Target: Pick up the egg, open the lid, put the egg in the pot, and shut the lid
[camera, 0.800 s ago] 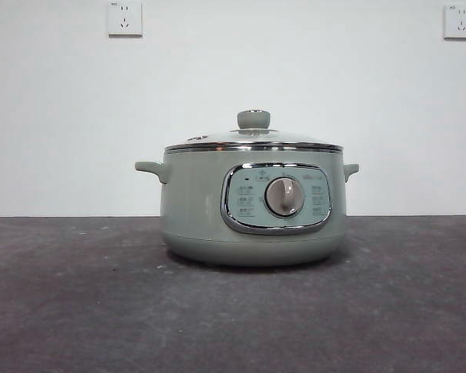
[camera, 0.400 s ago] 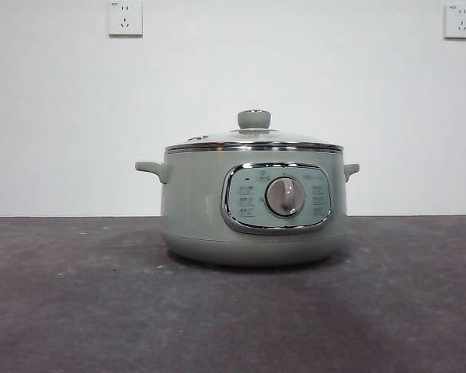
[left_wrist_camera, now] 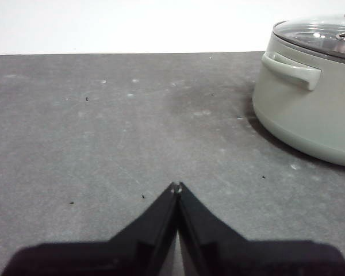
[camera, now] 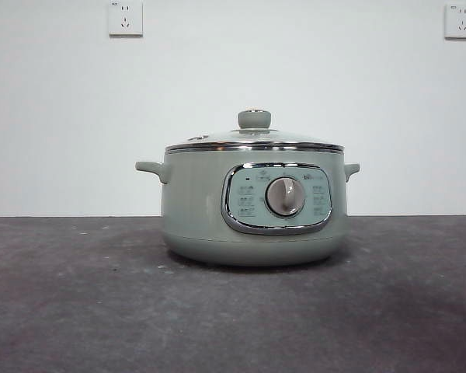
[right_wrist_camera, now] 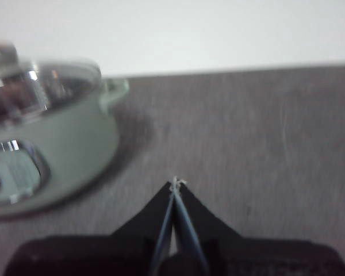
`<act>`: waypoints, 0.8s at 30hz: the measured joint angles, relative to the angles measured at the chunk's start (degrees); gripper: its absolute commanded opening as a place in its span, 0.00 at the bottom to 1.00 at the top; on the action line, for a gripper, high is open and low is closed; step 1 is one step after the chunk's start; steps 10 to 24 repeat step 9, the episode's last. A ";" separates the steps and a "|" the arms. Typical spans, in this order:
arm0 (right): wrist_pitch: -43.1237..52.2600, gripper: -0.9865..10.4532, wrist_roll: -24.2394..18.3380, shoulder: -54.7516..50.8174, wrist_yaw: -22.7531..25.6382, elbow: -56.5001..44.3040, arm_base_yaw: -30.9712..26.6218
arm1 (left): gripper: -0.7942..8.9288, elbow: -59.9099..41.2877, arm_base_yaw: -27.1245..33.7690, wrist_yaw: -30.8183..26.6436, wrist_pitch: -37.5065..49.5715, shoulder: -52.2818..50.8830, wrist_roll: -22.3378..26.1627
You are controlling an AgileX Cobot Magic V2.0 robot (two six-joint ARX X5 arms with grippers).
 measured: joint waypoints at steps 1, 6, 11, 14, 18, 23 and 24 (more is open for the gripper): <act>0.07 0.09 0.57 -0.81 0.00 -1.60 0.00 | 0.08 0.00 0.00 0.00 0.00 0.00 0.00; 1.03 0.09 2.14 -2.86 0.13 -5.62 0.02 | 0.08 0.00 0.00 0.00 0.04 0.00 0.00; 1.42 0.09 2.14 -3.06 0.15 -5.62 0.00 | 0.08 0.00 0.00 0.00 0.02 0.04 0.00; 1.42 0.09 2.14 -3.06 0.15 -5.62 0.00 | 0.08 0.00 0.00 0.00 0.02 0.04 0.00; 1.42 0.09 2.14 -3.06 0.15 -5.62 0.00 | 0.08 0.00 0.00 0.00 0.02 0.04 0.00; 1.42 0.09 2.14 -3.06 0.15 -5.62 0.00 | 0.08 0.00 0.00 0.00 0.02 0.04 0.00; 1.42 0.09 2.14 -3.06 0.15 -5.62 0.00 | 0.08 0.00 0.00 0.00 0.02 0.04 0.00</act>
